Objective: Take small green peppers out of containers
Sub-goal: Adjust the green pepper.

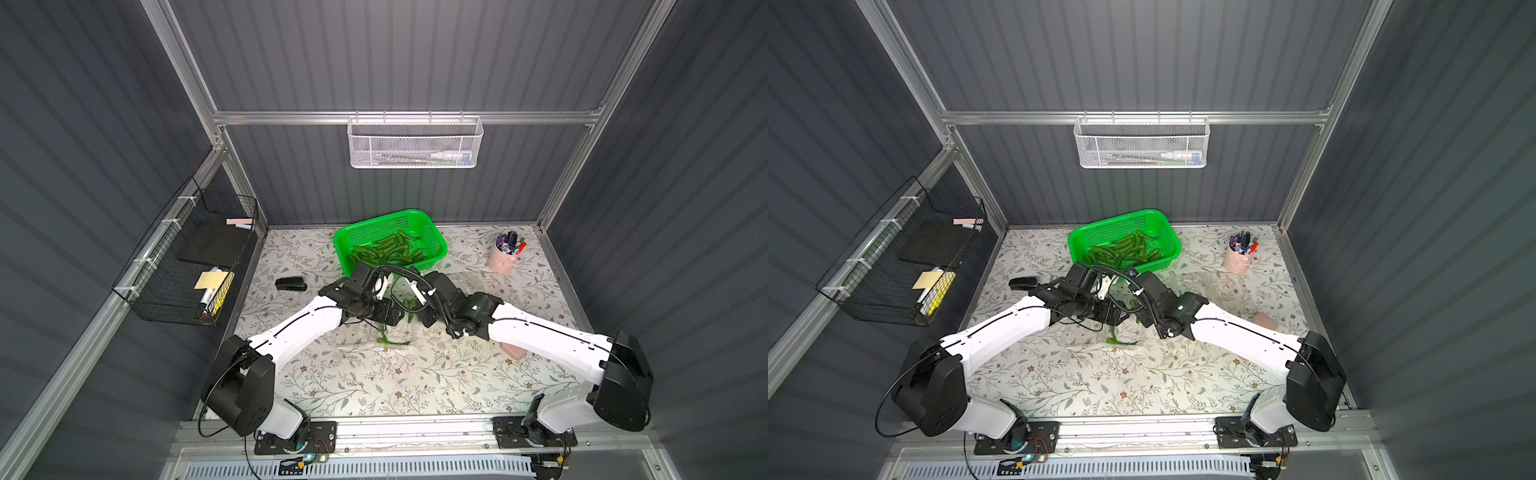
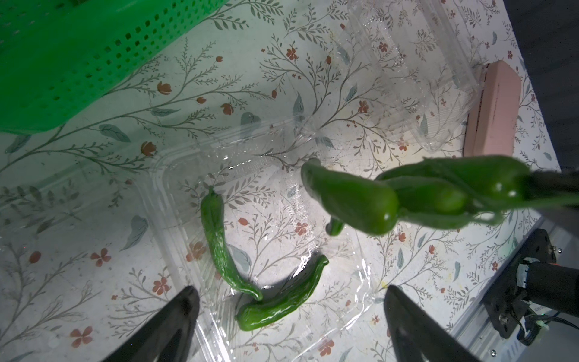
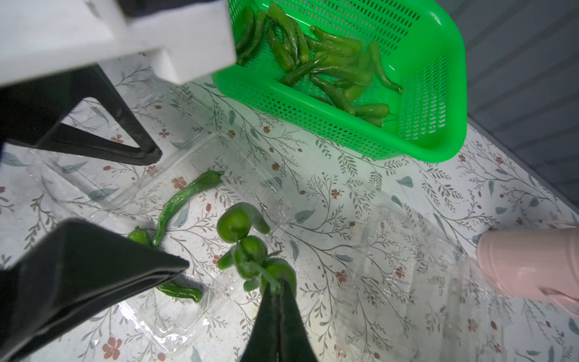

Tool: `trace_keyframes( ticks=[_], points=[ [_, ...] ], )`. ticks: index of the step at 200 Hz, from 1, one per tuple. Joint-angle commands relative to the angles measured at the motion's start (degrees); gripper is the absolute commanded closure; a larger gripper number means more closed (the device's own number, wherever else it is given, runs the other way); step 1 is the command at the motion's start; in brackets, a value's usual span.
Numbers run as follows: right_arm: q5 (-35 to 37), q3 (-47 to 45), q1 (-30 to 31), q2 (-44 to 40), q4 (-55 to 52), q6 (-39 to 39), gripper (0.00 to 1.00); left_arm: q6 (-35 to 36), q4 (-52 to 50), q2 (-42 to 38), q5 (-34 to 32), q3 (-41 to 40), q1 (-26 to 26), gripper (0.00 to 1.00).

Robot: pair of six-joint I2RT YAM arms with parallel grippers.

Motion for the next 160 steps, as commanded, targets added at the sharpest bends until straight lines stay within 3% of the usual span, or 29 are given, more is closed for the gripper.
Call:
trace_keyframes(
  ticks=[1,15,69,130,160],
  points=[
    [-2.8,-1.9,0.2,-2.0,3.4,-0.7,0.97,1.5,1.1,-1.6,1.9,0.2,0.1,0.05],
    [-3.3,-1.3,0.2,-1.5,2.3,-0.5,0.97,3.1,1.6,-2.2,3.0,0.0,0.1,0.01],
    [-13.6,2.2,-0.5,0.6,0.0,2.1,0.97,8.6,2.1,0.8,6.1,2.0,0.1,0.03],
    [-25.7,3.4,-5.7,1.7,0.5,8.5,0.97,11.6,1.5,2.5,9.9,2.2,0.1,0.45],
    [-29.1,4.1,-8.6,2.6,-0.1,11.3,0.98,11.4,0.8,1.3,9.5,1.6,0.1,0.51]
  ],
)
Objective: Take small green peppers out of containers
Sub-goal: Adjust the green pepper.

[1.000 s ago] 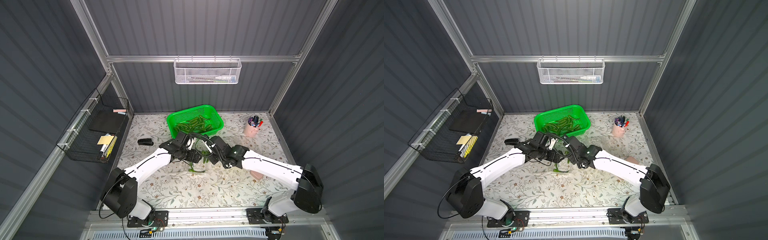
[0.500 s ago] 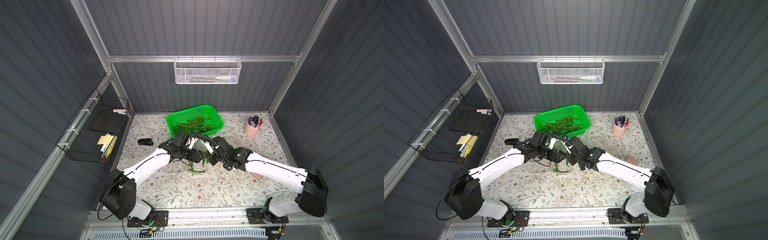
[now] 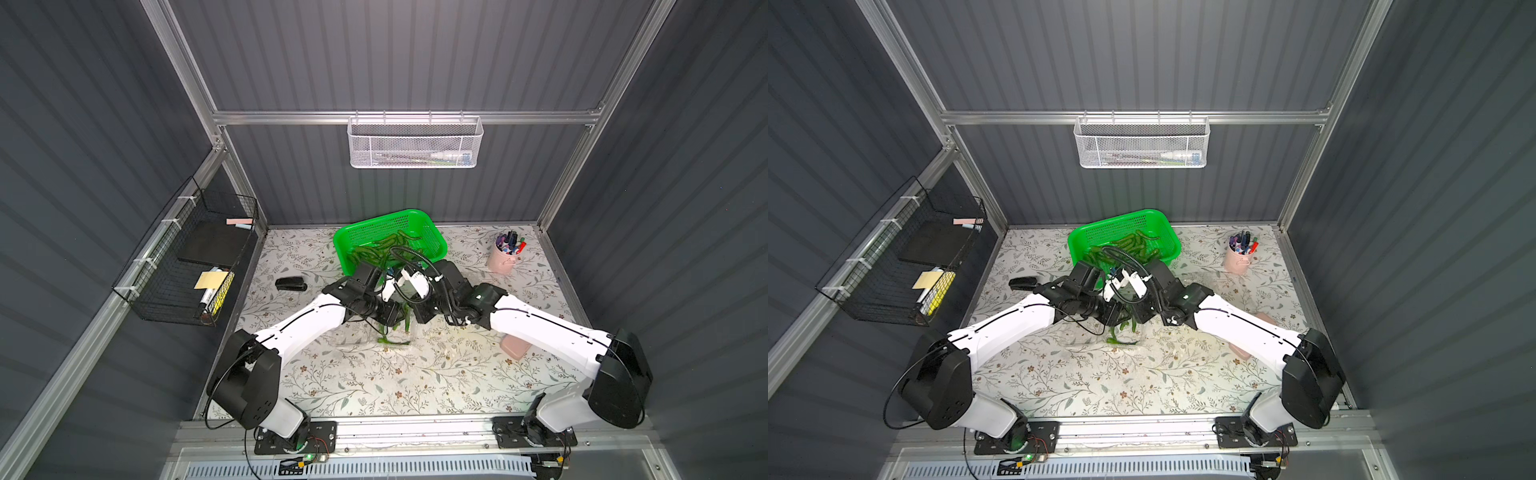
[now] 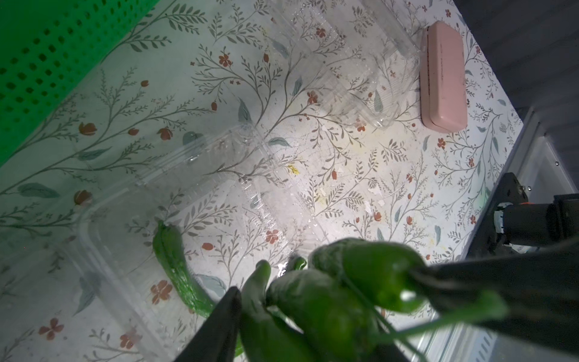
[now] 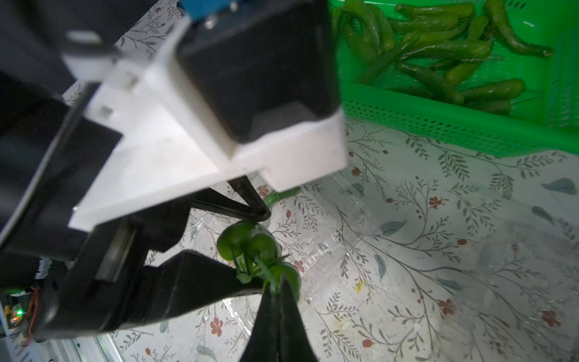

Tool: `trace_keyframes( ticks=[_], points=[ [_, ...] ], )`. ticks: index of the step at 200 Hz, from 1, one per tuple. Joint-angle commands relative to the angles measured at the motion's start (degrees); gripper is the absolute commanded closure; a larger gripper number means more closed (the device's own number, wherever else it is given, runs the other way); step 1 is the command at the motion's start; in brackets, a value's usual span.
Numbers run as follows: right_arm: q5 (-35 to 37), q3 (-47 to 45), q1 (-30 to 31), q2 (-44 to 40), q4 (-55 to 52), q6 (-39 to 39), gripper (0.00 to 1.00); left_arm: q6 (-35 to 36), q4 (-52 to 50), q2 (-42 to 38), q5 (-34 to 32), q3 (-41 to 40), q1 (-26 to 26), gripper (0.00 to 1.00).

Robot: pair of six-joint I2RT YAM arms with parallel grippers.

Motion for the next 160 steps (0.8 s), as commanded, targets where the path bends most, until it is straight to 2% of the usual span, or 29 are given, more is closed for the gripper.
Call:
trace_keyframes(
  ticks=[1,16,50,85,134,160],
  points=[
    [-5.2,1.8,-1.9,0.9,-0.7,3.3,0.98,1.1,-1.1,-1.0,1.2,0.9,0.1,0.51],
    [-5.6,1.9,-2.3,1.2,-0.8,3.6,0.98,1.0,-2.0,-1.8,0.9,1.1,0.1,0.54],
    [-5.9,2.0,-3.0,1.8,-1.3,5.0,0.98,0.7,-3.0,-3.2,-1.2,2.1,0.1,0.54],
    [-6.1,1.8,-4.2,2.1,-0.5,9.1,0.98,0.7,-2.8,-2.7,-1.2,2.8,0.1,0.77],
    [-7.9,1.7,-6.0,3.5,2.5,15.7,0.97,-1.5,0.0,-1.2,0.6,2.7,0.1,0.9],
    [-5.6,2.7,-7.1,5.2,2.5,18.4,0.97,-1.9,-0.1,-2.3,1.7,2.4,0.0,0.91]
  ],
)
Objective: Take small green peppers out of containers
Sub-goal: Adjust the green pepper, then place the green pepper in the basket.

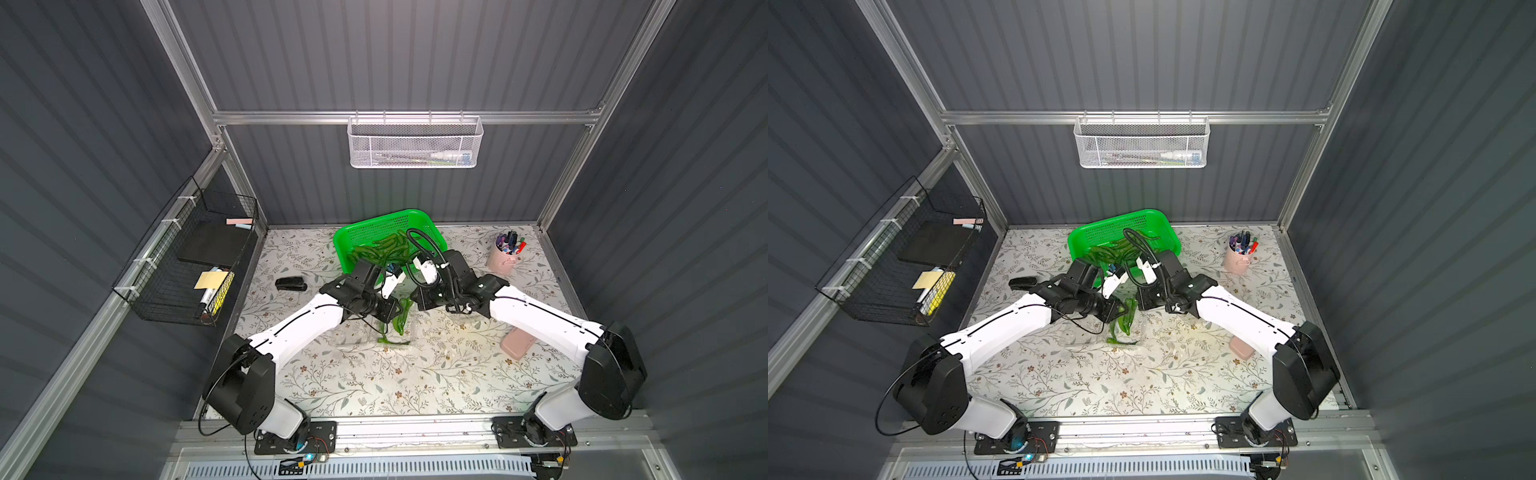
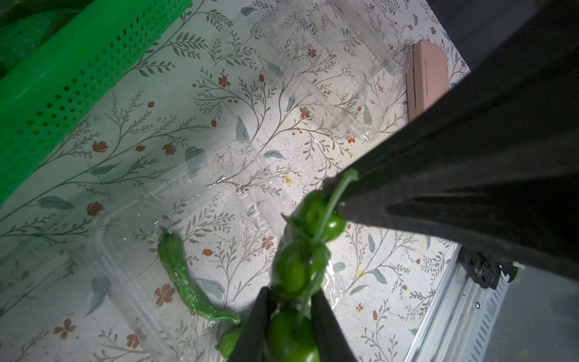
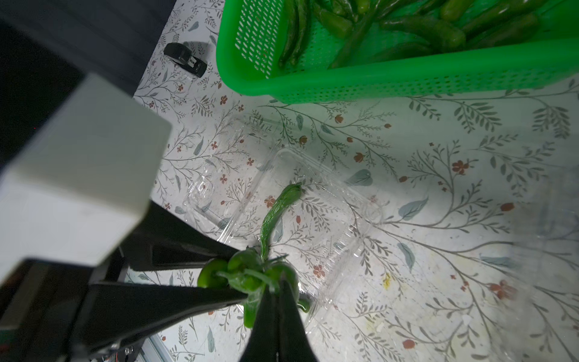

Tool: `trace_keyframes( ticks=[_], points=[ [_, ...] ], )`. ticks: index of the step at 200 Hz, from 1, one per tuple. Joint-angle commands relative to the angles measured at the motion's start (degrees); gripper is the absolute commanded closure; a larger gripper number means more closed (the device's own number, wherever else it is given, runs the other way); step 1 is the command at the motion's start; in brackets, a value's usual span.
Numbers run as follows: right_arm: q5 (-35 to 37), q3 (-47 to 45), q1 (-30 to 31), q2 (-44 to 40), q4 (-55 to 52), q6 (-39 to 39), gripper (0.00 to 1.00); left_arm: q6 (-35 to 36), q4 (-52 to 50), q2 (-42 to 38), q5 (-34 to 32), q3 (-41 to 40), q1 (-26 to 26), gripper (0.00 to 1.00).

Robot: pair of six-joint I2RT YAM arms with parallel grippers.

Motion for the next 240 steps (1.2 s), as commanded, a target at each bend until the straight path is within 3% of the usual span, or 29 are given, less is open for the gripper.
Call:
trace_keyframes(
  ticks=[1,88,146,160,173,181,217,240],
  points=[
    [1.6,2.0,-1.1,1.7,0.7,4.3,0.97,-1.2,0.2,-0.5,2.1,1.1,0.0,0.91],
    [2.2,9.4,-3.3,8.0,2.7,5.3,0.97,-4.2,0.4,-5.5,6.5,-2.5,-0.1,0.95],
    [3.5,24.4,-10.9,18.4,8.7,7.3,0.95,-9.9,4.4,-10.4,0.2,-3.7,0.0,1.0],
    [2.4,28.8,-13.0,22.5,9.2,9.9,0.88,-10.0,4.3,-10.4,-0.6,-3.6,0.0,1.0],
    [0.5,32.0,-14.6,26.1,8.6,12.6,0.64,-10.3,4.2,-10.1,-1.9,-3.7,0.1,1.0],
    [0.6,32.7,-15.1,27.2,8.3,13.6,0.56,-10.5,4.0,-9.9,-2.7,-3.5,0.1,1.0],
    [3.5,23.3,-15.0,20.1,11.9,14.2,0.53,-10.8,4.8,-9.4,-3.0,-2.9,0.1,1.0],
    [4.8,13.9,-14.2,11.8,13.0,13.5,0.52,-13.4,8.0,-9.1,-8.1,-2.2,0.3,1.0]
  ],
)
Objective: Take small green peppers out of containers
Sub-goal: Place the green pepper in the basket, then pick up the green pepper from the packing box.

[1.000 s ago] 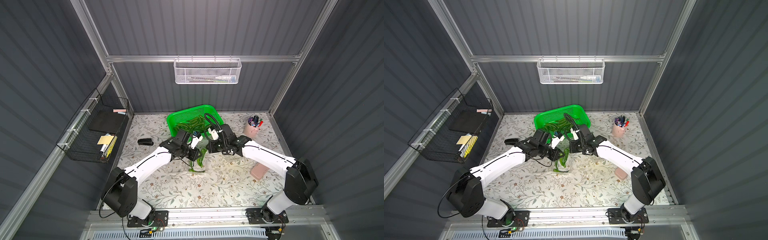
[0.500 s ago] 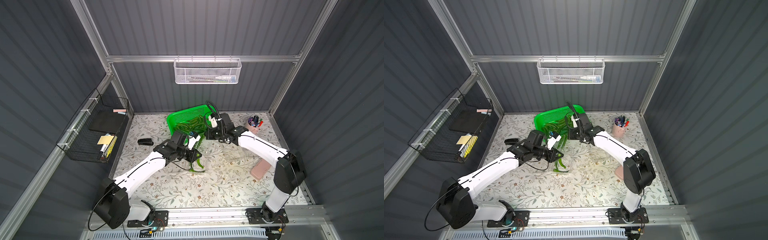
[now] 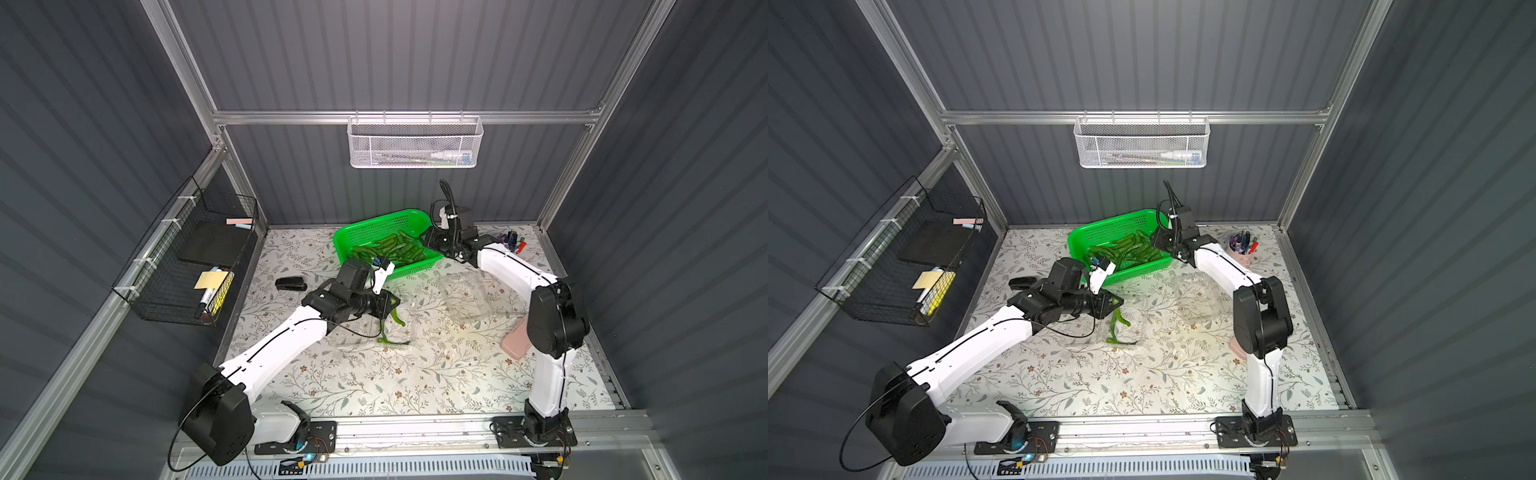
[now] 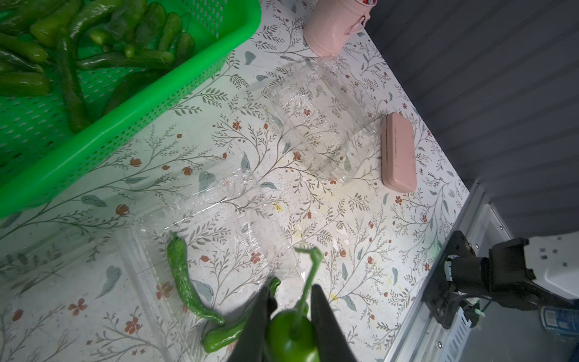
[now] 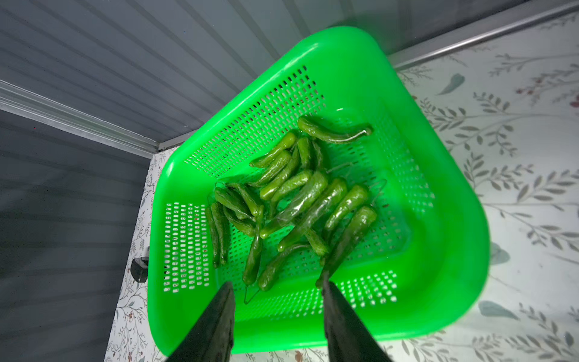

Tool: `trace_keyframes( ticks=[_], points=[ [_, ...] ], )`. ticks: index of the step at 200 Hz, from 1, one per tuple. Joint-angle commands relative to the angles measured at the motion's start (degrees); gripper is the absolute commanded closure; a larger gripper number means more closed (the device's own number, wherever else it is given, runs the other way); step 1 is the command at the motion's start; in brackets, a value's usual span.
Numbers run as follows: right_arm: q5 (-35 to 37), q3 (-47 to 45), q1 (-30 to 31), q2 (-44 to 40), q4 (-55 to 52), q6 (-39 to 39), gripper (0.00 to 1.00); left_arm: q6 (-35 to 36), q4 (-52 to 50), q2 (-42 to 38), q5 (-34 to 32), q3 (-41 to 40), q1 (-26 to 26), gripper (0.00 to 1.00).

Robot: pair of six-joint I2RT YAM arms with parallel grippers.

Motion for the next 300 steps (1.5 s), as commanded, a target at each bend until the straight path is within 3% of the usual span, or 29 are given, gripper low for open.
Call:
trace_keyframes(
  ticks=[1,54,82,86,100,107,111,130,146,173,224,300],
  points=[
    [1.7,-6.6,1.3,-9.4,2.6,0.9,0.52,-3.3,3.6,0.7,-4.9,1.4,0.3,1.0],
    [2.5,-24.0,5.9,-22.7,-0.6,-3.4,0.52,-14.0,20.0,13.5,-12.7,9.8,6.2,1.0],
    [-1.0,-26.9,10.4,-24.5,-1.7,-6.8,0.52,-19.5,20.0,25.2,-15.5,18.8,9.6,1.0],
    [-1.8,-26.9,11.2,-24.3,-1.7,-7.2,0.52,-20.3,19.5,26.6,-15.9,19.8,10.0,0.89],
    [-3.8,-25.8,13.8,-23.1,-2.9,-9.3,0.51,-21.3,20.0,30.3,-14.8,22.3,11.0,0.27],
    [-4.3,-24.7,15.2,-22.2,-3.8,-10.9,0.51,-21.2,19.3,31.3,-14.7,22.8,11.1,0.06],
    [-4.3,-23.8,15.9,-21.6,-4.8,-11.8,0.51,-21.0,18.7,31.7,-14.9,24.5,11.1,0.02],
    [-5.1,-18.9,18.6,-17.3,-9.4,-16.1,0.51,-20.5,17.3,30.0,-17.2,24.9,11.1,0.01],
    [-6.1,-13.4,20.0,-12.1,-15.2,-18.7,0.51,-21.0,15.9,25.9,-24.2,21.4,11.1,0.01],
    [-7.3,-5.1,21.8,-2.3,-23.6,-23.0,0.5,-31.0,8.1,17.8,-38.1,15.3,11.1,0.01],
    [-6.6,0.3,23.2,6.8,-25.7,-22.9,0.48,-35.4,1.9,12.8,-40.5,10.8,11.1,0.01],
    [-4.7,2.3,24.5,13.5,-25.4,-21.4,0.46,-37.0,1.8,8.8,-41.2,6.9,11.1,0.01]
  ],
)
